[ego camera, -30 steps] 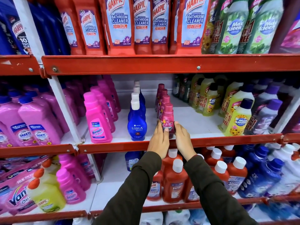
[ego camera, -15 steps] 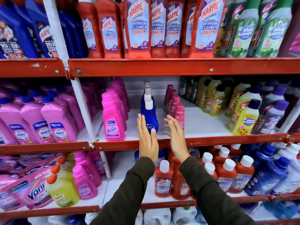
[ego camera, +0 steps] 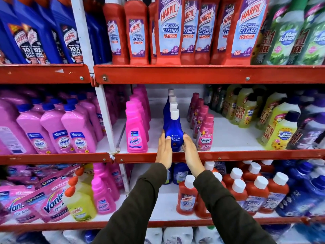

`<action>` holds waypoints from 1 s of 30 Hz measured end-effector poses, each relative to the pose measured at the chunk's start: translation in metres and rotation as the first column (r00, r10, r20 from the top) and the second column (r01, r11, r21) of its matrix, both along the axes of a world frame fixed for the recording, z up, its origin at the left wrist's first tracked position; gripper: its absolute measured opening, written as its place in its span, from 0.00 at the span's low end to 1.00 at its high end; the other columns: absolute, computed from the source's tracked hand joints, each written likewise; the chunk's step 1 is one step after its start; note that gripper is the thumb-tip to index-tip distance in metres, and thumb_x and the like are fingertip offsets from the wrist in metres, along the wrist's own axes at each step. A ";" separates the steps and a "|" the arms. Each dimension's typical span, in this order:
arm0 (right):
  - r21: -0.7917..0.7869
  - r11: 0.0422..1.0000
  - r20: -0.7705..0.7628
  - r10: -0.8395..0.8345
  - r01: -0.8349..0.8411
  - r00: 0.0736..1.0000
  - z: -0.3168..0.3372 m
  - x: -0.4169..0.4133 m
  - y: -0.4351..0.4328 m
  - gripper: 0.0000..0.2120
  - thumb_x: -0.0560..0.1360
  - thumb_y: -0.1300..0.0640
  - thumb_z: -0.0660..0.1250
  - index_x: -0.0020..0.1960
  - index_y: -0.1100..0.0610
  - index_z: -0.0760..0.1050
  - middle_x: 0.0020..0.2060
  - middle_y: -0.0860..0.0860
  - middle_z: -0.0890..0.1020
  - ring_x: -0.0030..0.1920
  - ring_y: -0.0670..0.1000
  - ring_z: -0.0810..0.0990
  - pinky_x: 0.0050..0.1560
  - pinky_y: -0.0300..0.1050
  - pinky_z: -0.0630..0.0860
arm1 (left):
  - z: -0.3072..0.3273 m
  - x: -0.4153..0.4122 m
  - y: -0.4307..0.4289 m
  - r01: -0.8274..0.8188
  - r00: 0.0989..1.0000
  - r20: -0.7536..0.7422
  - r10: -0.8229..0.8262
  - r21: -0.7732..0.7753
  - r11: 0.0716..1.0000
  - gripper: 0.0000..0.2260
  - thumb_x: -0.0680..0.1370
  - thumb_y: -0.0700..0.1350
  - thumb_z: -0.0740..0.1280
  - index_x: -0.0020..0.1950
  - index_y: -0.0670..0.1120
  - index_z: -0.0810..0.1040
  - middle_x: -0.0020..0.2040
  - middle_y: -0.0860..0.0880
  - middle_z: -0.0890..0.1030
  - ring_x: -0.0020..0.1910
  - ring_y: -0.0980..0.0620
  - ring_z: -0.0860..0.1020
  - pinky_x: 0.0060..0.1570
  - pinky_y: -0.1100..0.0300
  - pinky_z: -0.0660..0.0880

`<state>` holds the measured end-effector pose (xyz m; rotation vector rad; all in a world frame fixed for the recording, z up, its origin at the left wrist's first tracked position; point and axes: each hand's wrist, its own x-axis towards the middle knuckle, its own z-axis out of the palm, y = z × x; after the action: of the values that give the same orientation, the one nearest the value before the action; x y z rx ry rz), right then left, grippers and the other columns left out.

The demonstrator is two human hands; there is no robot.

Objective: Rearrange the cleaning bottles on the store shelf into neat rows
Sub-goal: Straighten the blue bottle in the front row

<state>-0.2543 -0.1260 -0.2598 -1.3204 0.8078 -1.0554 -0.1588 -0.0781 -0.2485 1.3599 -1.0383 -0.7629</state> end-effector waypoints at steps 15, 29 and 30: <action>-0.224 0.906 0.181 -0.323 0.359 0.929 0.006 0.031 0.047 0.13 0.84 0.57 0.61 0.65 0.52 0.78 0.65 0.49 0.78 0.66 0.52 0.78 0.64 0.53 0.79 | -0.009 0.035 0.040 -0.233 0.836 0.355 0.419 -0.462 0.856 0.20 0.85 0.50 0.51 0.76 0.50 0.67 0.74 0.57 0.68 0.75 0.59 0.64 0.74 0.66 0.59; -0.001 0.990 -0.115 0.142 -0.143 0.983 0.015 0.105 0.063 0.24 0.86 0.50 0.52 0.79 0.56 0.62 0.74 0.54 0.72 0.72 0.50 0.73 0.72 0.44 0.70 | -0.005 0.125 0.039 -0.222 0.971 -0.074 0.227 0.071 0.973 0.26 0.86 0.55 0.47 0.80 0.43 0.62 0.79 0.43 0.66 0.78 0.48 0.63 0.79 0.48 0.58; -0.008 0.989 -0.129 0.146 -0.148 0.981 0.016 0.105 0.063 0.24 0.86 0.50 0.53 0.79 0.56 0.63 0.74 0.54 0.73 0.72 0.50 0.74 0.71 0.43 0.71 | -0.005 0.124 0.040 -0.216 0.974 -0.050 0.220 0.078 0.973 0.26 0.86 0.55 0.47 0.79 0.42 0.62 0.78 0.41 0.66 0.78 0.46 0.64 0.78 0.46 0.58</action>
<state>-0.1494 -0.0633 -0.2441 -1.4508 0.7846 -0.8697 -0.0345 -0.0382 -0.2530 1.4770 -0.8061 -0.6766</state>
